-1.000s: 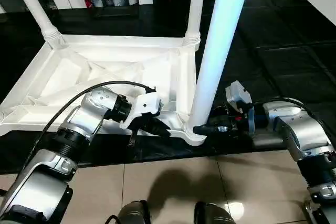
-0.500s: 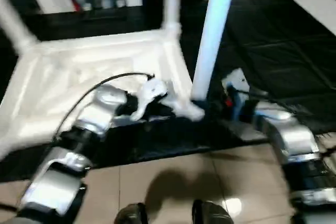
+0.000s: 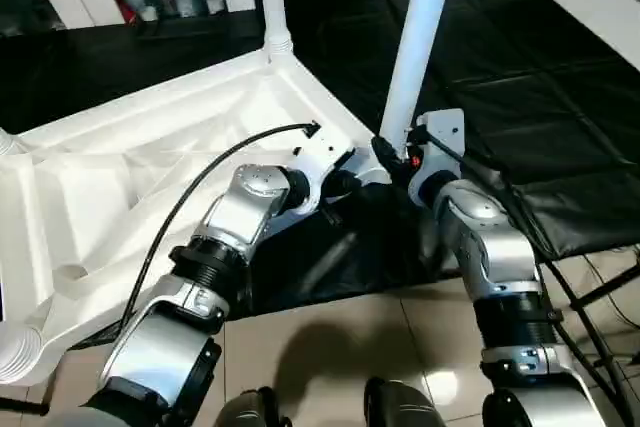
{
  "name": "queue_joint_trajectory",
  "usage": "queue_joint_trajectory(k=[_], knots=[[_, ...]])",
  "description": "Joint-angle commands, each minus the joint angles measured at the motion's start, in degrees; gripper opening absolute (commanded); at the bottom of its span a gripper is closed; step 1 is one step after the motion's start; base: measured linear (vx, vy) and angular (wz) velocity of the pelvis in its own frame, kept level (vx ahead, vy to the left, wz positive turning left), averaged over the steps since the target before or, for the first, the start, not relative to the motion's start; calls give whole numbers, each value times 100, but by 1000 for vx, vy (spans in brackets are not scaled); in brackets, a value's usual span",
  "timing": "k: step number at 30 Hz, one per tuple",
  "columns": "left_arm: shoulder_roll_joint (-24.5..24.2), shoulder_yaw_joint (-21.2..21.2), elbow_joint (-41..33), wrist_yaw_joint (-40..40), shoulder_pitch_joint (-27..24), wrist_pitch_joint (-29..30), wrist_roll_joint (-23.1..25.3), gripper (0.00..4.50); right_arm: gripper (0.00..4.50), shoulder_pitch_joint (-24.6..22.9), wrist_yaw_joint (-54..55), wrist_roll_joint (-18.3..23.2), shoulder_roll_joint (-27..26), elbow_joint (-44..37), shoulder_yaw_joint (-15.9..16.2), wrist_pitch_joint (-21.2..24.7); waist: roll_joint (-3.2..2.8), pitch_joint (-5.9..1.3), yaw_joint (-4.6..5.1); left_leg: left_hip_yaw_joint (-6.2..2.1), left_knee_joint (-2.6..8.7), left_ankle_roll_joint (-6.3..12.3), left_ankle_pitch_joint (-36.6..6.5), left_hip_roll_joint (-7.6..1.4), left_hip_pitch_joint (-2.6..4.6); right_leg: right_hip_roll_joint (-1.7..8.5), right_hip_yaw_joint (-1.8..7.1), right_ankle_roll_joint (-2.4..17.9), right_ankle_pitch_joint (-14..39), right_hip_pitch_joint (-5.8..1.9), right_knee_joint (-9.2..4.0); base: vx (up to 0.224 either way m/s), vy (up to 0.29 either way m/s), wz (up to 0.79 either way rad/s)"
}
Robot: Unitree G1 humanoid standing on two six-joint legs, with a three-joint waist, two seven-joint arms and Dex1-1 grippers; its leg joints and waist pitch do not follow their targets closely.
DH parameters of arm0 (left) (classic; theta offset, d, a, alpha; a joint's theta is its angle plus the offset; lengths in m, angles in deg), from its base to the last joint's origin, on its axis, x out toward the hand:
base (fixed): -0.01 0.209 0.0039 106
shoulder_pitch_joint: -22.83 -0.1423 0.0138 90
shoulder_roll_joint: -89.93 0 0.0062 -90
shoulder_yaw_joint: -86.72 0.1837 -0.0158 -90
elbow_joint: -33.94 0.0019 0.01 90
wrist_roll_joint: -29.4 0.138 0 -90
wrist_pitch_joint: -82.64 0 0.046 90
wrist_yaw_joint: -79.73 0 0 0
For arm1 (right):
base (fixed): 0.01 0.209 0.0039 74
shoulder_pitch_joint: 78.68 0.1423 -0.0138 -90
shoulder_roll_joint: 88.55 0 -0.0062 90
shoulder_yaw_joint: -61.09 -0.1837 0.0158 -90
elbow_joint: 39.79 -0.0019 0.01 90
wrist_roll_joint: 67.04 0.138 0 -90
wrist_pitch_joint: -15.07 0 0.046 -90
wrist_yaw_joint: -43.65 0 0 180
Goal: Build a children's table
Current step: Rotate leg to tighten
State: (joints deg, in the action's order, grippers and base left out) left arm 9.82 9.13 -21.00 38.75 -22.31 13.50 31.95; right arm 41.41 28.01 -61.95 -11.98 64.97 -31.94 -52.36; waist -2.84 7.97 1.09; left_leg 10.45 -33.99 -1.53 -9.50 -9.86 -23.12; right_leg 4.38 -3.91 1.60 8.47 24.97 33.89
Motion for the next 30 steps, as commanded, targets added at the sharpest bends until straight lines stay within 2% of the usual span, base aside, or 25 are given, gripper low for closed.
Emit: queue_joint_trajectory(k=[1, 2, 5, 7, 8, 11, 12, 14, 15, 16, 17, 20, 21, 22, 23, 24, 26, 27, 28, 29, 30], knots=[[-28, -18, -313, -74, 4, -276, -67, 0, 283, -223, -261, 83, 41, 12, 215, 96, 112, -530, -25, -84, 306, 871, -543, -207, 84, 349, 250, 1331, 974, -430, -389, 0, 0, 0], [-149, 50, -345, -301, -70, -384, -63, 0, 306, -312, -408, 79, 248, -57, 168, 61, 106, -526, -30, -87, 309, 894, -531, -213, 83, 349, 247, 1348, 957, -436, -386, 0, 0, 0], [-322, 180, -409, -646, -184, -542, -79, 0, 319, -413, -757, 171, 505, -183, 159, -1, 107, -509, -30, -93, 317, 900, -644, -219, 79, 351, 241, 1341, 1111, -446, -405, 0, 0, 0], [-505, 269, -395, -896, -264, -643, -50, 0, 339, -523, -1264, 268, 830, -349, 201, -113, 90, -502, -30, -97, 324, 865, -794, -227, 95, 352, 240, 1312, 1275, -441, -428, 0, 0, 0], [-560, 289, -382, -966, -281, -671, -40, 0, 349, -558, -1434, 290, 941, -397, 218, -159, 61, -493, -35, -91, 324, 835, -863, -229, 99, 345, 242, 1288, 1325, -436, -442, 0, 0, 0], [-819, 366, -374, -1437, -335, -887, -78, 0, 370, -706, -2339, 488, 1472, -619, 333, -162, 74, -497, -42, -102, 330, 800, -926, -238, 104, 346, 244, 1323, 1297, -447, -425, 0, 0, 0], [-891, 393, -367, -1613, -341, -994, -103, 0, 370, -740, -2631, 530, 1635, -664, 414, -156, -7, -483, -49, -108, 329, 798, -972, -244, 112, 353, 245, 1340, 1334, -436, -422, 0, 0, 0], [-966, 425, -368, -1808, -352, -1100, -141, 0, 370, -773, -2867, 500, 1797, -685, 522, -242, 40, -490, -51, -106, 333, 797, -1003, -246, 103, 352, 246, 1350, 1297, -439, -427, 0, 0, 0], [-1148, 514, -413, -2341, -389, -1339, -253, 0, 370, -812, -3364, 496, 2068, -682, 708, -428, 25, -492, -60, -109, 332, 790, -1007, -247, 107, 357, 246, 1371, 1299, -438, -433, 0, 0, 0], [-1148, 514, -413, -2341, -389, -1339, -253, 0, 370, -812, -3364, 496, 2068, -682, 708, -428, 32, -504, -71, -110, 329, 786, -997, -247, 110, 360, 245, 1370, 1281, -446, -426, 0, 0, 0], [-1337, 625, -503, -2987, -448, -1515, -400, 0, 370, -792, -3881, 615, 2259, -628, 802, -573, 39, -495, -76, -102, 334, 803, -995, -252, 105, 358, 253, 1417, 1220, -442, -417, 0, 0, 0], [-1541, 817, -588, -3581, -506, -1601, -435, 0, 370, -679, -4483, 759, 2421, -477, 872, -786, 1, -506, -162, -90, 339, 816, -968, -307, 153, 359, 261, 1533, 1062, -407, -380, 0, 0, 0], [-1553, 833, -584, -3609, -507, -1621, -428, 0, 370, -666, -4528, 767, 2431, -460, 880, -802, 22, -508, -197, -83, 342, 800, -996, -323, 176, 359, 269, 1572, 1064, -388, -374, 0, 0, 0], [-1573, 861, -573, -3662, -507, -1665, -414, 0, 370, -640, -4613, 781, 2450, -426, 894, -833, 17, -505, -213, -80, 345, 790, -991, -326, 171, 360, 270, 1579, 1065, -394, -369, 0, 0, 0], [-1593, 904, -546, -3737, -501, -1736, -384, 0, 370, -583, -4834, 874, 2487, -385, 913, -784, 47, -510, -247, -80, 351, 756, -1009, -332, 176, 367, 272, 1575, 1123, -395, -372, 0, 0, 0], [-1597, 913, -539, -3755, -500, -1754, -378, 0, 354, -571, -4888, 897, 2497, -377, 918, -772, 39, -507, -280, -78, 352, 726, -1028, -331, 182, 367, 276, 1572, 1169, -389, -366, 0, 0, 0], [-1652, 985, -561, -3946, -516, -1831, -386, 0, 344, -478, -5241, 1055, 2563, -357, 969, -654, 39, -514, -309, -78, 350, 699, -1007, -331, 178, 381, 283, 1569, 1161, -398, -363, 0, 0, 0], [-1689, 1032, -583, -4060, -526, -1844, -396, 0, 324, -430, -5442, 1114, 2613, -343, 1028, -613, 69, -521, -310, -77, 351, 700, -992, -327, 166, 376, 282, 1569, 1145, -411, -352, 0, 0, 0], [-1726, 1068, -602, -4180, -534, -1854, -405, 0, 324, -384, -5655, 1157, 2672, -309, 1101, -593, 68, -527, -317, -78, 343, 713, -988, -315, 163, 383, 280, 1574, 1139, -422, -350, 0, 0, 0], [-1747, 1084, -610, -4248, -537, -1856, -409, 0, 305, -359, -5775, 1175, 2708, -283, 1146, -592, 62, -516, -323, -75, 343, 730, -967, -321, 151, 392, 287, 1544, 1176, -417, -356, 0, 0, 0], [-1760, 1091, -617, -4299, -540, -1861, -415, 0, 305, -341, -5880, 1164, 2736, -252, 1183, -617, 80, -528, -323, -69, 337, 729, -946, -318, 158, 388, 287, 1527, 1206, -415, -359, 0, 0, 0]])
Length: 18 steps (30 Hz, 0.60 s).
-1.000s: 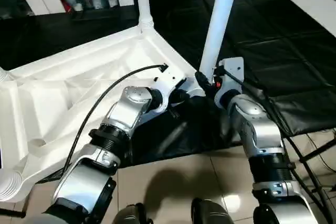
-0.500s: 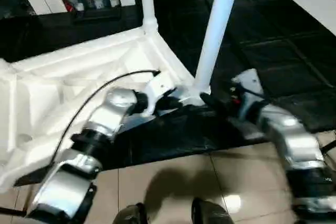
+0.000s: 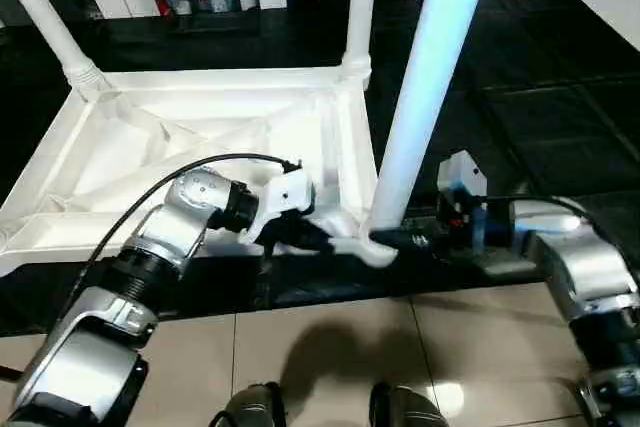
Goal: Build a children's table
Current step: Rotate leg to tighten
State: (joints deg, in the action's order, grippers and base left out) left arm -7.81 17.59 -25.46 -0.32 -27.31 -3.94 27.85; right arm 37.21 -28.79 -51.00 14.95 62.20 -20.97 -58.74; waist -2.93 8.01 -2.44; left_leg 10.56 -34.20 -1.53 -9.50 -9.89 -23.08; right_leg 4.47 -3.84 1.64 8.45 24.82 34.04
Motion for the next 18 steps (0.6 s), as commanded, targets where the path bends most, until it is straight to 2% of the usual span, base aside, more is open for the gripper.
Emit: queue_joint_trajectory(k=[1, 4, 5, 10, 18], knots=[[-7, 244, -174, -421, -43, -122, -10, 0, 301, 94, -275, 47, 62, 55, 120, -12, 83, -525, 26, -81, 357, 723, -948, -313, 152, 377, 276, 1520, 1247, -392, -371, 0, 0, 0], [-29, 245, -176, -465, -46, -131, -17, 0, 280, 164, -333, -18, 38, 180, 182, -99, 99, -532, 23, -82, 352, 681, -928, -306, 148, 383, 274, 1452, 1434, -392, -389, 0, 0, 0], [-39, 249, -186, -485, -51, -122, -20, 0, 260, 188, -352, -7, 3, 217, 197, -87, 97, -539, 28, -82, 351, 673, -914, -307, 148, 376, 272, 1447, 1443, -390, -390, 0, 0, 0], [-52, 253, -202, -505, -65, -116, -25, 0, 216, 219, -464, 73, -34, 197, 264, -16, 113, -554, 40, -84, 346, 703, -863, -307, 142, 367, 269, 1459, 1322, -394, -373, 0, 0, 0], [-77, 211, -206, -521, -69, -69, -32, 0, 200, 229, -666, 154, -53, 206, 302, 45, 122, -570, 37, -79, 329, 757, -737, -298, 132, 363, 264, 1445, 1286, -399, -362, 0, 0, 0]])
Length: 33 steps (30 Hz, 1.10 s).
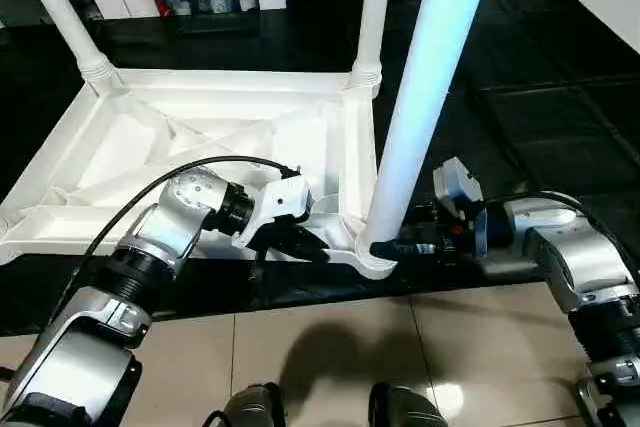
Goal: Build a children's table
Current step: Rotate leg to tighten
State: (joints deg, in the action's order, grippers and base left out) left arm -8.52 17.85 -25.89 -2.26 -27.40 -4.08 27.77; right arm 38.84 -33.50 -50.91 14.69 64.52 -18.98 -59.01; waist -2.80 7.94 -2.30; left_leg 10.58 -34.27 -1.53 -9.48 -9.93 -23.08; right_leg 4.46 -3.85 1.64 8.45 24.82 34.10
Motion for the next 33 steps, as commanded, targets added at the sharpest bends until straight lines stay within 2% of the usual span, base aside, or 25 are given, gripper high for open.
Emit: queue_joint_trajectory(k=[1, 4, 5, 6, 7, 9, 11, 12, 14, 15, 16, 17, 18, 20, 22, 23, 24, 25, 27, 33], knots=[[-10, 179, -175, -325, -71, -43, -32, 0, 199, 38, -178, 183, -52, -76, 91, 114, 100, -562, 17, -80, 334, 757, -741, -292, 133, 363, 264, 1446, 1286, -400, -368, 0, 0, 0], [33, 121, -210, -208, -101, 55, -70, 0, 198, -93, -13, 295, -156, -290, 44, 283, 79, -565, 17, -89, 337, 766, -698, -298, 127, 359, 260, 1474, 1188, -406, -351, 0, 0, 0], [110, 45, -238, -15, -111, 172, -96, 0, 198, -187, 289, 275, -250, -448, 29, 469, 86, -563, 22, -83, 338, 771, -711, -298, 132, 357, 262, 1472, 1182, -400, -360, 0, 0, 0], [120, 37, -241, 10, -111, 189, -98, 0, 198, -197, 329, 269, -261, -465, 28, 493, 59, -561, 19, -83, 336, 768, -724, -296, 136, 355, 262, 1485, 1200, -394, -364, 0, 0, 0], [181, -10, -254, 177, -98, 301, -91, 0, 198, -221, 596, 178, -347, -504, 15, 533, 78, -561, 23, -87, 342, 728, -767, -291, 130, 355, 255, 1461, 1279, -402, -371, 0, 0, 0], [390, -159, -298, 738, -49, 683, -61, 0, 198, -277, 1479, -137, -641, -595, -38, 645, 58, -524, 62, -103, 365, 540, -958, -285, 146, 358, 252, 1391, 1643, -373, -405, 0, 0, 0], [721, -383, -272, 1495, 40, 930, -39, 0, 198, -221, 2439, -310, -1090, -540, -245, 834, 62, -506, 94, -99, 366, 421, -1104, -269, 157, 357, 250, 1287, 1957, -357, -448, 0, 0, 0], [861, -473, -250, 1802, 82, 1005, -28, 0, 198, -198, 2790, -363, -1262, -519, -328, 904, 63, -508, 136, -127, 374, 268, -1164, -258, 138, 356, 234, 1170, 2172, -379, -450, 0, 0, 0], [1142, -617, -242, 2404, 154, 1258, 15, 0, 197, -122, 3680, -576, -1669, -480, -504, 1120, 77, -508, 202, -128, 386, 260, -1176, -253, 133, 344, 243, 1160, 2057, -365, -460, 0, 0, 0], [1271, -667, -215, 2688, 196, 1375, 60, 0, 197, -69, 4151, -691, -1876, -434, -597, 1174, 50, -506, 231, -129, 382, 253, -1169, -245, 123, 338, 244, 1167, 1996, -370, -449, 0, 0, 0], [1298, -678, -207, 2749, 206, 1400, 70, 0, 197, -59, 4243, -710, -1918, -425, -616, 1182, 63, -511, 286, -115, 375, 273, -1162, -234, 125, 328, 245, 1189, 1902, -353, -455, 0, 0, 0], [1527, -775, -93, 3281, 305, 1572, 150, 0, 196, 18, 4925, -796, -2259, -348, -785, 1242, 75, -513, 329, -107, 358, 313, -1147, -204, 111, 331, 244, 1174, 1882, -370, -471, 0, 0, 0], [1605, -817, -63, 3454, 332, 1632, 189, 0, 196, 34, 5118, -806, -2367, -342, -835, 1271, 69, -510, 350, -108, 352, 323, -1124, -201, 106, 331, 246, 1171, 1889, -367, -470, 0, 0, 0], [1832, -947, 143, 3974, 449, 1618, 270, 0, 196, 124, 5716, -1147, -2554, -197, -794, 1291, 71, -517, 367, -85, 329, 394, -1065, -171, 111, 314, 240, 1093, 1956, -357, -505, 0, 0, 0], [1948, -971, 268, 4285, 528, 1549, 387, 0, 196, 139, 5924, -1179, -2705, -138, -834, 1212, 74, -512, 372, -89, 335, 430, -1055, -168, 116, 307, 233, 1062, 1946, -361, -515, 0, 0, 0], [1975, -943, 295, 4363, 560, 1434, 447, 0, 196, 111, 5875, -1073, -2766, -162, -898, 1042, 95, -513, 352, -80, 336, 496, -1025, -179, 119, 317, 246, 1045, 1880, -361, -527, 0, 0, 0], [1982, -932, 296, 4378, 568, 1412, 456, 0, 196, 106, 5873, -1062, -2777, -174, -915, 1000, 100, -518, 342, -84, 336, 528, -985, -186, 119, 321, 248, 1056, 1810, -364, -515, 0, 0, 0], [1986, -926, 295, 4390, 573, 1404, 461, 0, 231, 104, 5878, -1058, -2783, -183, -926, 979, 84, -528, 337, -90, 341, 599, -875, -196, 105, 313, 245, 1101, 1610, -378, -481, 0, 0, 0], [1893, -851, 223, 4240, 523, 1351, 503, 0, 268, -1, 5647, -977, -2721, -355, -920, 1071, 77, -524, 338, -93, 345, 697, -851, -206, 103, 308, 238, 1191, 1401, -383, -463, 0, 0, 0], [1611, -718, 219, 3792, 453, 1107, 503, 0, 311, -146, 5251, -940, -2301, -446, -956, 821, 83, -509, 341, -94, 349, 688, -983, -211, 101, 324, 240, 1170, 1585, -390, -477, 0, 0, 0]])
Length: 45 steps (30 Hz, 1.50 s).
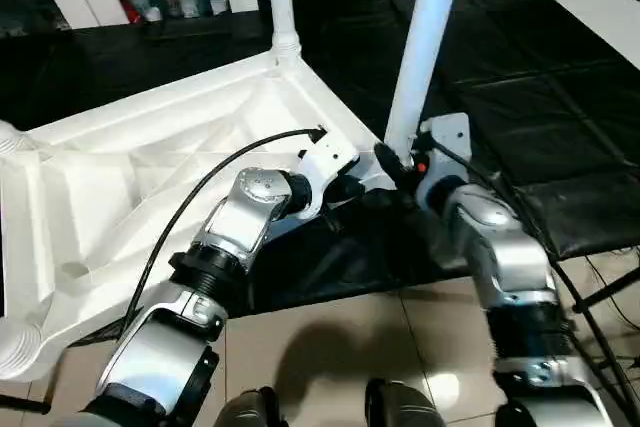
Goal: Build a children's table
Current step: Rotate leg to tighten
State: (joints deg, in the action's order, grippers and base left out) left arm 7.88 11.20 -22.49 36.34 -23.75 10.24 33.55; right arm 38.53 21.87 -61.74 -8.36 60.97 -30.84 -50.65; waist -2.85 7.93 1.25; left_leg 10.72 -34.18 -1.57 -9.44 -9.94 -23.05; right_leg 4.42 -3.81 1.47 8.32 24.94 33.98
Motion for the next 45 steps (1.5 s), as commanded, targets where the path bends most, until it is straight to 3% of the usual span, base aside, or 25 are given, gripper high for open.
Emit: queue_joint_trajectory(k=[1, 3, 5, 6, 7, 9, 11, 17, 18, 22, 23, 26, 27, 38, 45], knots=[[-51, -43, -118, -115, 80, -358, -77, 0, 320, -126, -331, 139, 53, -88, 232, -61, 95, -507, -14, -119, 345, 678, -972, -209, 85, 329, 229, 1168, 1603, -420, -464, 0, 0, 0], [-232, 23, -39, -516, -29, -731, -88, 0, 338, -237, -1027, 308, 453, -124, 209, -374, 107, -516, -14, -111, 328, 738, -1004, -200, 84, 340, 234, 1158, 1577, -429, -474, 0, 0, 0], [-347, 72, 8, -755, -90, -897, -102, 0, 354, -284, -1516, 463, 677, -185, 209, -400, 78, -520, -17, -109, 326, 826, -941, -208, 84, 327, 235, 1226, 1381, -438, -455, 0, 0, 0], [-385, 92, 13, -847, -110, -937, -118, 0, 359, -299, -1683, 503, 758, -207, 223, -409, 92, -519, -13, -107, 322, 859, -910, -218, 77, 328, 237, 1277, 1273, -434, -438, 0, 0, 0], [-458, 125, 29, -999, -134, -1019, -139, 0, 368, -324, -1975, 523, 945, -238, 289, -437, 32, -521, -27, -111, 316, 867, -917, -215, 85, 335, 233, 1308, 1270, -429, -430, 0, 0, 0], [-585, 187, 25, -1307, -167, -1103, -194, 0, 390, -348, -2450, 580, 1248, -263, 363, -477, 67, -508, -37, -108, 326, 836, -1021, -223, 93, 330, 227, 1339, 1395, -437, -447, 0, 0, 0], [-766, 284, 26, -1887, -196, -1332, -295, 0, 390, -333, -3108, 741, 1622, -221, 417, -562, 53, -508, -71, -113, 334, 823, -1053, -248, 113, 343, 234, 1361, 1434, -424, -445, 0, 0, 0], [-1089, 491, 5, -2829, -225, -1658, -352, 0, 390, -247, -4209, 1041, 2067, -103, 566, -618, 49, -523, -220, -96, 342, 823, -981, -294, 138, 353, 250, 1491, 1227, -409, -397, 0, 0, 0], [-1135, 526, 4, -2976, -228, -1692, -365, 0, 375, -220, -4390, 1088, 2117, -62, 593, -614, 72, -538, -240, -92, 339, 816, -980, -297, 146, 353, 252, 1508, 1217, -411, -397, 0, 0, 0], [-1321, 714, -76, -3549, -265, -1841, -418, 0, 364, -115, -5060, 1286, 2293, 64, 739, -505, 58, -538, -322, -87, 341, 775, -963, -305, 155, 365, 258, 1526, 1265, -400, -386, 0, 0, 0], [-1354, 750, -94, -3688, -270, -1866, -432, 0, 338, -80, -5212, 1300, 2337, 112, 795, -508, 103, -548, -334, -91, 339, 787, -905, -304, 143, 371, 259, 1541, 1222, -413, -365, 0, 0, 0], [-1399, 792, -115, -3890, -276, -1894, -452, 0, 321, -29, -5439, 1301, 2408, 181, 901, -534, 87, -538, -349, -87, 341, 758, -938, -308, 146, 373, 260, 1524, 1301, -396, -375, 0, 0, 0], [-1417, 818, -85, -3980, -254, -1964, -437, 0, 308, 11, -5572, 1283, 2437, 246, 960, -571, 121, -539, -346, -84, 345, 736, -954, -304, 147, 371, 259, 1503, 1363, -399, -384, 0, 0, 0], [-1466, 840, 202, -4194, -90, -2180, -402, 0, 213, 221, -5995, 1159, 2451, 585, 1240, -805, 121, -545, -366, -85, 336, 732, -876, -298, 141, 368, 259, 1450, 1428, -395, -377, 0, 0, 0], [-1398, 749, 253, -4066, -73, -1946, -463, 0, 201, 137, -5946, 1224, 2402, 444, 1281, -652, 104, -551, -373, -87, 333, 734, -853, -295, 141, 364, 254, 1455, 1422, -401, -376, 0, 0, 0]])
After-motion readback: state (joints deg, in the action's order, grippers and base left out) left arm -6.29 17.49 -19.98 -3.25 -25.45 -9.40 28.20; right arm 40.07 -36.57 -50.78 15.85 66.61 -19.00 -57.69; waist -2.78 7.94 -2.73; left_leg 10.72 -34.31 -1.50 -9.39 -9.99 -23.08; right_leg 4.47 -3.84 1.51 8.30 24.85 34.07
